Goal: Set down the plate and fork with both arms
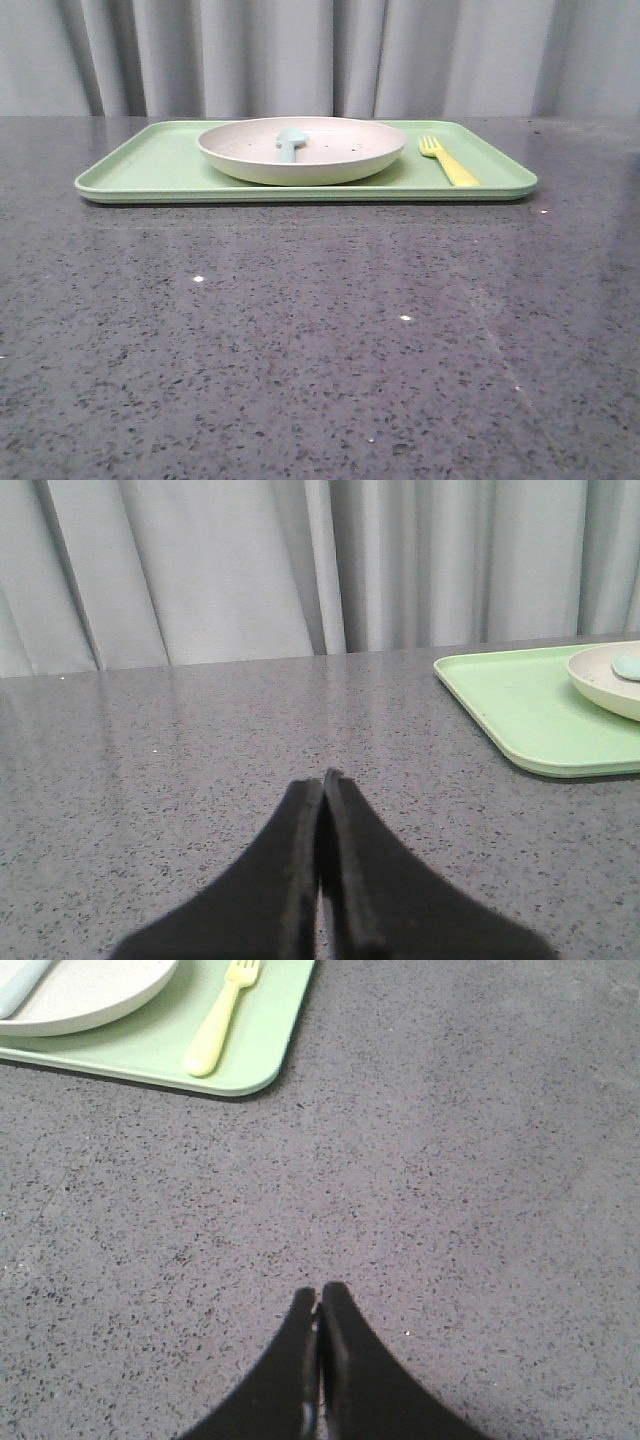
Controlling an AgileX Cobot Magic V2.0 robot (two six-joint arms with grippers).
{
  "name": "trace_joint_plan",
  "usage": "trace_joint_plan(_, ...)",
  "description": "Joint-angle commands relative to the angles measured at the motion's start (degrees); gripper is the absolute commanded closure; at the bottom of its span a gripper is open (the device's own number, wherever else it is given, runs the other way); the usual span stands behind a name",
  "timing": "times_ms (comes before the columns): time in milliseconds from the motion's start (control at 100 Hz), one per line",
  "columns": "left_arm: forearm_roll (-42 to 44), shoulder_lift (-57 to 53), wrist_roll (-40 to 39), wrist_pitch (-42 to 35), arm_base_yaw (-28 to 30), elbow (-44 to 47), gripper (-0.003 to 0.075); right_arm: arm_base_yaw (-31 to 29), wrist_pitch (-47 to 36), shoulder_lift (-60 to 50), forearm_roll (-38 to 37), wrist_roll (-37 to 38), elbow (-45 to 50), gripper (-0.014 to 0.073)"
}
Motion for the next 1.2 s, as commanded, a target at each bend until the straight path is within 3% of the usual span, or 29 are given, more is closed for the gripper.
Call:
trace_joint_plan(0,-0.08,-1.82,-0.85,-5.00,-0.45,0.83,0.0741,-0.04,-3.83,0.40,-1.17,-0.17,-1.37,0.0662)
trace_joint_plan(810,-0.36,-1.82,-0.85,-5.00,-0.45,0.83,0.0741,-0.15,-5.22,-0.44,-3.43,-0.71,-0.50,0.0662)
trace_joint_plan(950,-0.36,-1.82,-0.85,-5.00,-0.45,0.83,0.0741,-1.00,-12.53,-5.12,-5.80,-0.71,5.14,0.0662)
trace_joint_plan(1190,-0.36,-1.82,-0.85,-5.00,-0.45,0.83,0.0741,-6.40,-31.81,-17.16,-5.40,-0.71,20.25,0.0662)
